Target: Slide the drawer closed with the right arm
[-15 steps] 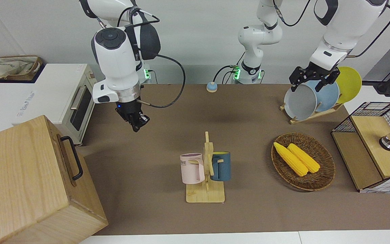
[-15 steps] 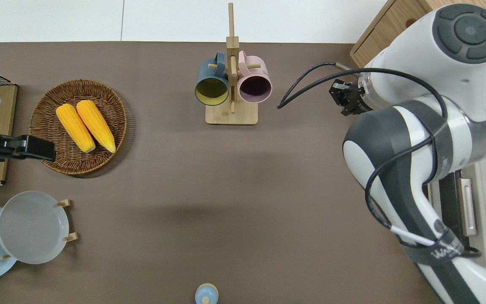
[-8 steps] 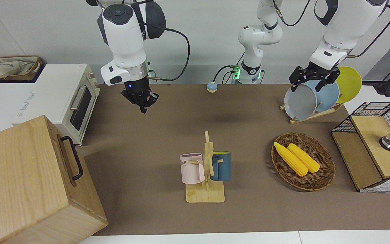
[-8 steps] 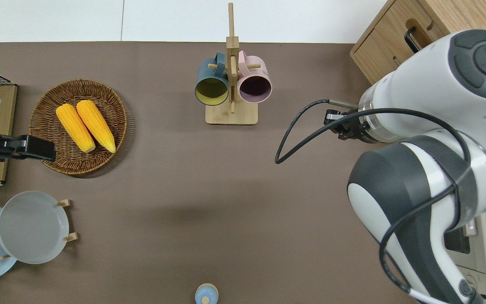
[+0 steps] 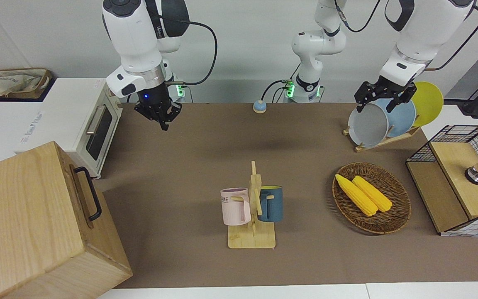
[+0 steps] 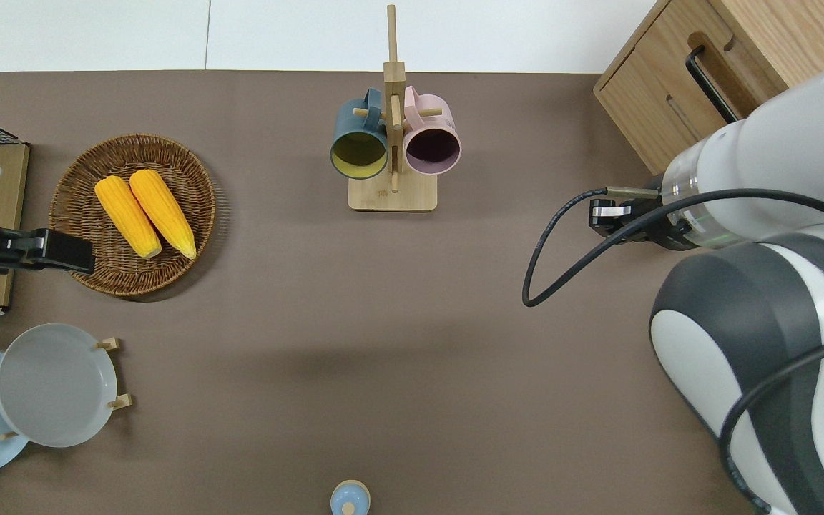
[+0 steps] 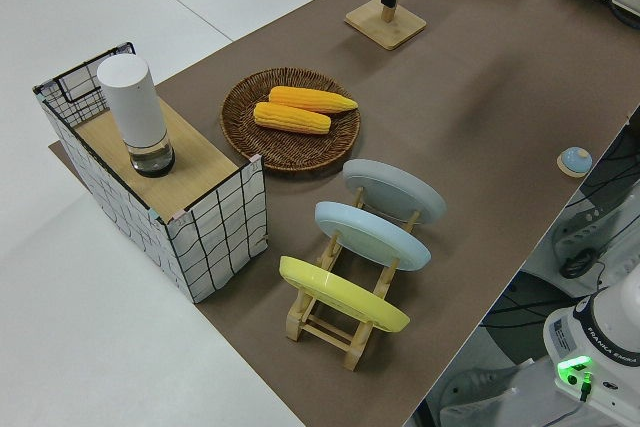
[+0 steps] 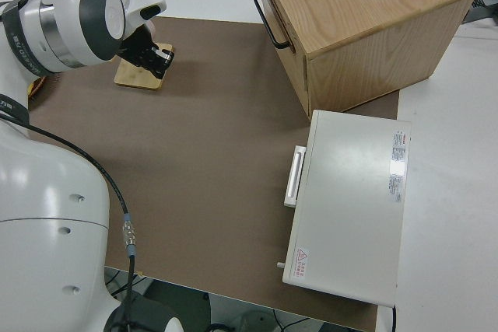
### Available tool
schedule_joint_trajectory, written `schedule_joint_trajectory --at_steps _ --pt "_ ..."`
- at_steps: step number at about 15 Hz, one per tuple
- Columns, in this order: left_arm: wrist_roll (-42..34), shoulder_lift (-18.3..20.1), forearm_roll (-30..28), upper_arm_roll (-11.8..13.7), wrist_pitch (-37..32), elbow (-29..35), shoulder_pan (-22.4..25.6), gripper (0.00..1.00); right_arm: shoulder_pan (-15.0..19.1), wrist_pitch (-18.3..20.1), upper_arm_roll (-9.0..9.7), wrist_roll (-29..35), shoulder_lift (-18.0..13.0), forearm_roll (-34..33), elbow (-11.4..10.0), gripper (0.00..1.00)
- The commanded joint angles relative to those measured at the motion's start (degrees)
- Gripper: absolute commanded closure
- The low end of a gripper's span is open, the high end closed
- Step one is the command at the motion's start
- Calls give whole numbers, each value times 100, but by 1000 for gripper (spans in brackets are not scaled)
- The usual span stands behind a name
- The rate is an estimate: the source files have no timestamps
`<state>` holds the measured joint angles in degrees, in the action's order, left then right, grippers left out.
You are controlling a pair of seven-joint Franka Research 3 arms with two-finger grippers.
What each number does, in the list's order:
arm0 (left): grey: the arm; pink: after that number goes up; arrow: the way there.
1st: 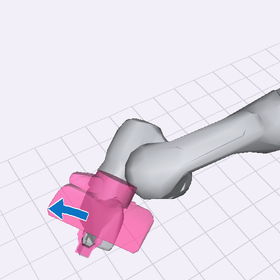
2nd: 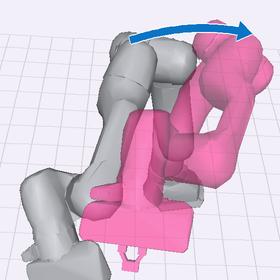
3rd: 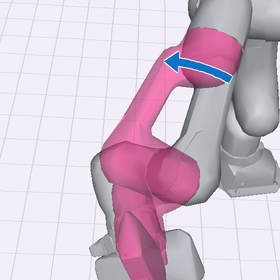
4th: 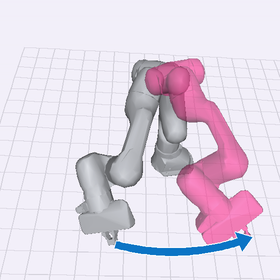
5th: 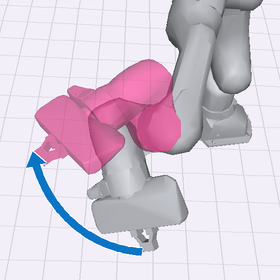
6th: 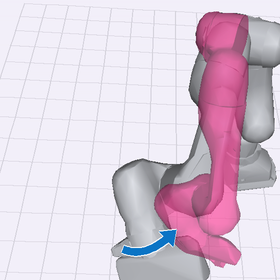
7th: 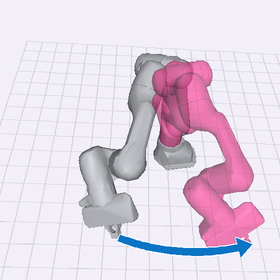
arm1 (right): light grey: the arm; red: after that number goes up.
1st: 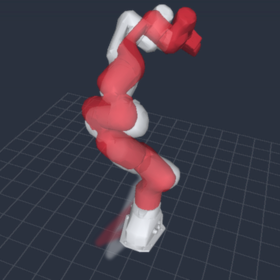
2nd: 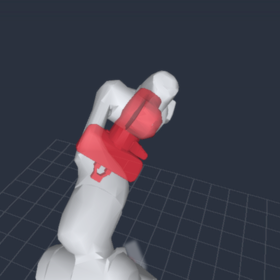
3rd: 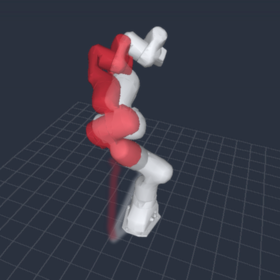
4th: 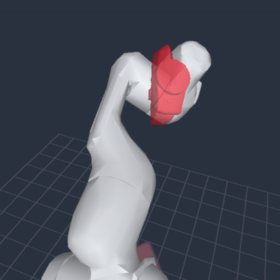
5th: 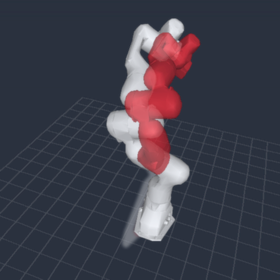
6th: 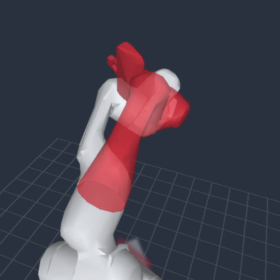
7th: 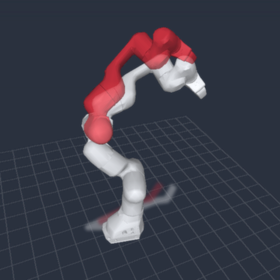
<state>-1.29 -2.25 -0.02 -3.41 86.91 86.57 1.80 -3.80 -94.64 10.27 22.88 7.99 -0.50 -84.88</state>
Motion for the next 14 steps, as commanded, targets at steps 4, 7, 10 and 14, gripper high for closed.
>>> schedule_joint_trajectory --at_steps 4,7,10,14 --pt "-56 -65 98 -37 -113 -149 22 7 81 121 19 -222 -166 112 -143 15" --pt "-56 -65 98 -37 -113 -140 22 7 90 130 27 -301 -157 85 -55 15" --pt "-56 -65 98 -37 -113 -149 22 7 64 122 19 -363 -105 -2 -12 17" --pt "-56 -65 98 -37 -113 -149 22 7 63 130 27 -398 -96 -284 6 15"
